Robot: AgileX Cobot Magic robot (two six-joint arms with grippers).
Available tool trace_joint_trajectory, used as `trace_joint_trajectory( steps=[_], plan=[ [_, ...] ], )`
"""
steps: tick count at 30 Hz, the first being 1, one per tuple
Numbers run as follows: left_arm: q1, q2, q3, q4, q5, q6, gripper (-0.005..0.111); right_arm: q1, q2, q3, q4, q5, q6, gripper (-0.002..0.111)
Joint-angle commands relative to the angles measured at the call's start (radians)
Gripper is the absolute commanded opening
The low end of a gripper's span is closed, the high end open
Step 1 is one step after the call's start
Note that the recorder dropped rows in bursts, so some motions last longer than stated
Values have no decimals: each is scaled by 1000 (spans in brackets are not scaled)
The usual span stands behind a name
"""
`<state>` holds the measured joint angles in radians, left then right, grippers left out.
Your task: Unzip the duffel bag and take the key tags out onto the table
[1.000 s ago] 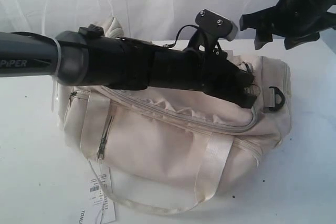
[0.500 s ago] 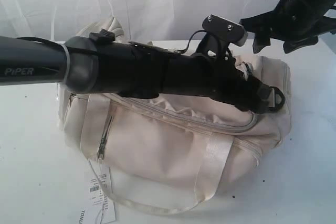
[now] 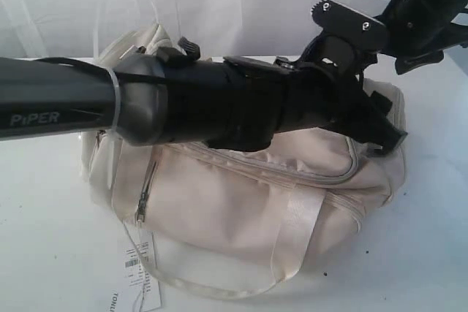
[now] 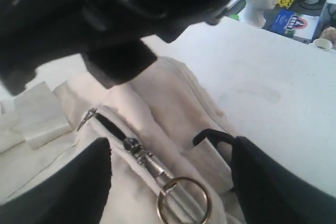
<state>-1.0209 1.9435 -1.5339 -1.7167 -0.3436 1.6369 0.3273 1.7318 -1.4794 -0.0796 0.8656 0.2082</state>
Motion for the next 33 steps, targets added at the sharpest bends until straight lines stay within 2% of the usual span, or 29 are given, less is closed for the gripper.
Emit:
trace_joint_trajectory(
  steps=[1,4,7,10,12,14,17,19,21,22,24,27,31,33],
  plan=[
    [-2,-17,16,-28,17,-53,67,-8,-2,3,1,5,6,59],
    [-4,-63,20,-28,56,-33,67,-8,-2,3,1,7,6,59],
    [-4,-169,68,-28,-20,91,67,-8,-2,3,1,9,6,59],
    [-4,-297,195,-28,-48,55,62,-10,-2,3,1,0,6,59],
    [8,-336,246,-28,2,-34,56,-10,-2,3,1,0,6,59],
    [61,-367,286,-28,195,-131,49,-10,-2,3,1,6,20,59],
    [218,-379,314,-28,745,-304,40,-10,-2,3,1,24,24,59],
    [341,-350,282,170,1029,-548,34,-10,-2,3,1,29,24,59],
    [406,-326,235,493,1151,-785,30,-10,-2,3,1,29,24,59],
    [411,-319,210,657,1177,-910,28,-10,-2,3,1,22,24,59],
    [378,-315,170,932,1166,-1147,28,-10,-2,3,1,9,24,59],
    [267,-315,120,1248,1053,-1383,28,-10,-2,3,1,6,24,59],
    [113,-270,62,1522,902,-1618,28,-10,-2,3,1,8,24,59],
    [66,-232,29,1620,876,-1721,28,-10,-2,3,1,10,24,59]
  ],
)
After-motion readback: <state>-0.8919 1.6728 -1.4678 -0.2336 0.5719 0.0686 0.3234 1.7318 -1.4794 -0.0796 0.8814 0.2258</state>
